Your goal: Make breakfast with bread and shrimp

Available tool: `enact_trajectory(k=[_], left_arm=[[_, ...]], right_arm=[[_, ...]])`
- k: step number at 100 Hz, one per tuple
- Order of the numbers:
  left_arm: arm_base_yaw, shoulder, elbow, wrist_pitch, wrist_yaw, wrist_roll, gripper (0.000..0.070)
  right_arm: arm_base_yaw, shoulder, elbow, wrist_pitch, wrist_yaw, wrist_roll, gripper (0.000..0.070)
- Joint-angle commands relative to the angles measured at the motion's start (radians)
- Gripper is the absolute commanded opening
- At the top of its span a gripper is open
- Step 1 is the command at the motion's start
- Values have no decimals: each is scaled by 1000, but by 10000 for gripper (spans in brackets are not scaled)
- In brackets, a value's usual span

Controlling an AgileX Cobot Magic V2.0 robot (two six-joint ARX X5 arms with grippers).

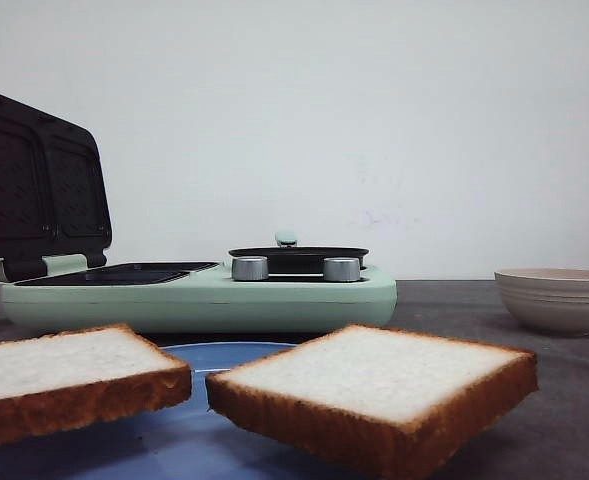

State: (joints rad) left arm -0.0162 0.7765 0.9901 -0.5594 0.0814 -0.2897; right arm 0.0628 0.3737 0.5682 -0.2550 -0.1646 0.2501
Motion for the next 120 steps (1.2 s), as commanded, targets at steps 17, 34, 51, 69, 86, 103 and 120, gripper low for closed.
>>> enact_trajectory(k=[17, 34, 51, 69, 86, 103, 120], left_arm=[[-2, 0, 14, -63, 2, 29, 471], [-3, -13, 14, -72, 4, 28, 470], [-18, -21, 14, -86, 5, 35, 470], [-36, -30, 14, -120, 28, 45, 467], [-70, -32, 14, -172, 116, 47, 416], [-97, -6, 14, -275, 193, 43, 421], [-109, 51, 14, -447, 257, 93, 430]], right_arm=[[2, 4, 18, 8, 0, -3, 479], [2, 4, 18, 7, -11, 2, 479], [2, 3, 18, 5, -33, 13, 479], [2, 4, 18, 3, -115, 76, 479], [2, 54, 18, -34, -287, 221, 479], [3, 174, 18, -145, -503, 290, 479], [39, 281, 18, -192, -623, 285, 479]])
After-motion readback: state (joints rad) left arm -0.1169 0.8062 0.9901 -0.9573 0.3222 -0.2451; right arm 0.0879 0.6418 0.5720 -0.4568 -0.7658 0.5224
